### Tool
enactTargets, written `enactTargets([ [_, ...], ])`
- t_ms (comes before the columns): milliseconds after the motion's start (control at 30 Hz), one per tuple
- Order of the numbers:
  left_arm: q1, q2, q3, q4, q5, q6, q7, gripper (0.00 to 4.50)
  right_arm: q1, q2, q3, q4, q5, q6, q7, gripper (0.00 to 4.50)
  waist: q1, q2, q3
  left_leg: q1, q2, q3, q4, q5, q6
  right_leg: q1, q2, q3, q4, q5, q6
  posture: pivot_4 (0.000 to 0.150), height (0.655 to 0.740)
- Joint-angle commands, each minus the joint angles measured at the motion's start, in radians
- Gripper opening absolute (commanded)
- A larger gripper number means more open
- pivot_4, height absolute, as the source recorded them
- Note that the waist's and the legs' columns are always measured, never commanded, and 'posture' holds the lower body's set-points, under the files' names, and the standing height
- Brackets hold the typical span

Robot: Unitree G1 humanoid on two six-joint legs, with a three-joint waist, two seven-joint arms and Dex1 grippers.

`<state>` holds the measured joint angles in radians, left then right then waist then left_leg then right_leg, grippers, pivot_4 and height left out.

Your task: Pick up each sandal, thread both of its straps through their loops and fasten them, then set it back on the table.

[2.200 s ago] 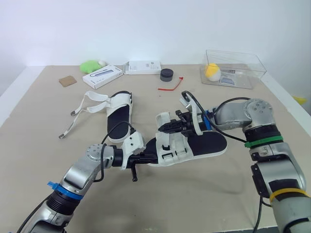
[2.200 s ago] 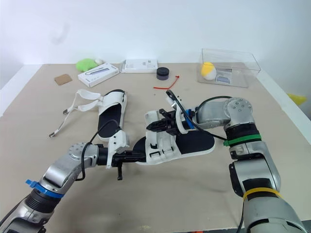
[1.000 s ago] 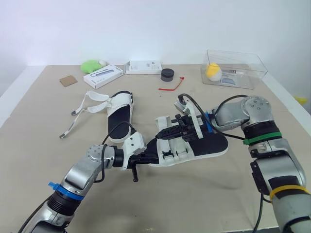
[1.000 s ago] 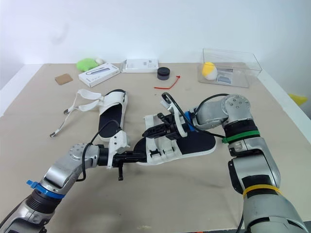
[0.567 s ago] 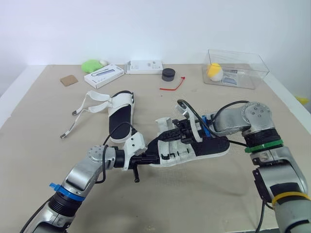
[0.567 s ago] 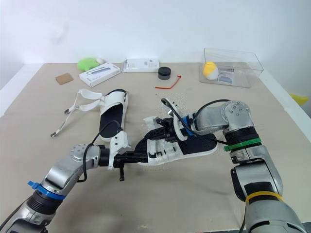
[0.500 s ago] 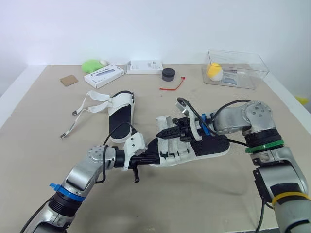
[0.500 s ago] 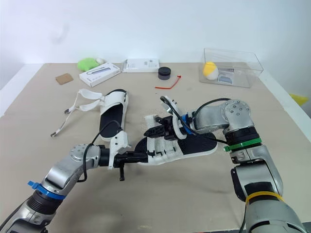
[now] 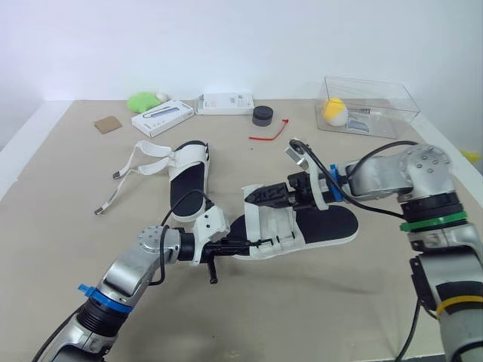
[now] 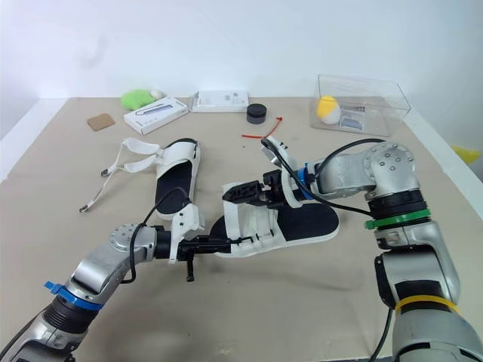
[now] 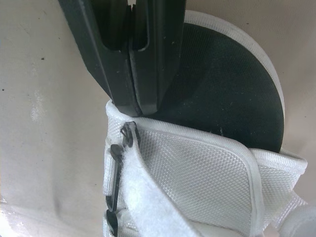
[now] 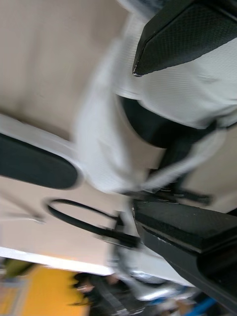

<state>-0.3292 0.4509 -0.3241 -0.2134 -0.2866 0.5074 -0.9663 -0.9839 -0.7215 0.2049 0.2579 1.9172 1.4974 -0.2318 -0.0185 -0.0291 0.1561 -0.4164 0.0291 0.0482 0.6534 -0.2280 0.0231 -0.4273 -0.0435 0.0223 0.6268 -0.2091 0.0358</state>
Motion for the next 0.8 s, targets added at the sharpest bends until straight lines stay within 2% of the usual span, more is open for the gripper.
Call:
enactTargets([
  [33,0.022,0.0,-0.045,0.028,0.019,0.02,0.002,0.0,0.007,-0.027,-0.008,-0.134,-0.016,0.027,0.098,4.45,0.0,0.0,0.0,0.0,0.0,0.0,0.0,0.0,0.0,0.0,0.0,0.0,0.0,0.0,0.0,0.15,0.74],
  [300,0.015,-0.003,-0.049,0.039,0.022,0.013,-0.001,0.0,0.101,-0.028,-0.006,-0.495,-0.363,-0.02,0.373,4.45,0.001,0.0,0.0,-0.001,0.0,-0.003,0.001,0.0,0.0,0.0,-0.001,-0.002,-0.001,0.0,0.001,0.15,0.74],
  [467,0.012,-0.001,-0.049,0.041,0.024,0.011,-0.002,0.0,0.12,-0.029,0.027,-0.537,-0.551,-0.061,0.529,4.45,0.001,0.0,0.0,-0.002,0.0,-0.004,0.002,0.0,0.0,0.0,-0.001,-0.003,0.0,-0.002,-0.002,0.15,0.74],
  [500,0.012,0.0,-0.048,0.04,0.024,0.011,-0.002,0.0,0.121,-0.028,0.035,-0.533,-0.584,-0.065,0.554,4.22,0.001,0.0,0.0,-0.002,0.0,-0.004,0.002,0.0,0.0,0.0,-0.001,-0.004,0.0,-0.002,-0.003,0.15,0.74],
  [533,0.011,0.001,-0.047,0.039,0.024,0.011,-0.002,0.0,0.122,-0.026,0.039,-0.531,-0.613,-0.067,0.576,3.77,0.001,0.0,0.0,-0.001,0.0,-0.004,0.002,0.0,0.0,0.0,-0.001,-0.004,0.0,-0.002,-0.003,0.15,0.74],
  [567,0.012,0.002,-0.047,0.037,0.023,0.012,-0.002,0.0,0.124,-0.027,0.047,-0.53,-0.64,-0.066,0.598,3.58,0.001,0.0,0.0,-0.001,0.0,-0.004,0.002,0.0,0.0,0.0,-0.001,-0.004,0.0,-0.002,-0.003,0.15,0.74],
  [800,0.013,0.001,-0.045,0.037,0.024,0.011,0.001,0.0,0.131,-0.027,0.083,-0.528,-0.765,-0.035,0.718,0.03,0.001,0.0,0.0,-0.002,-0.001,-0.005,0.002,0.0,0.0,0.0,-0.001,-0.004,0.0,-0.002,-0.003,0.15,0.74],
])
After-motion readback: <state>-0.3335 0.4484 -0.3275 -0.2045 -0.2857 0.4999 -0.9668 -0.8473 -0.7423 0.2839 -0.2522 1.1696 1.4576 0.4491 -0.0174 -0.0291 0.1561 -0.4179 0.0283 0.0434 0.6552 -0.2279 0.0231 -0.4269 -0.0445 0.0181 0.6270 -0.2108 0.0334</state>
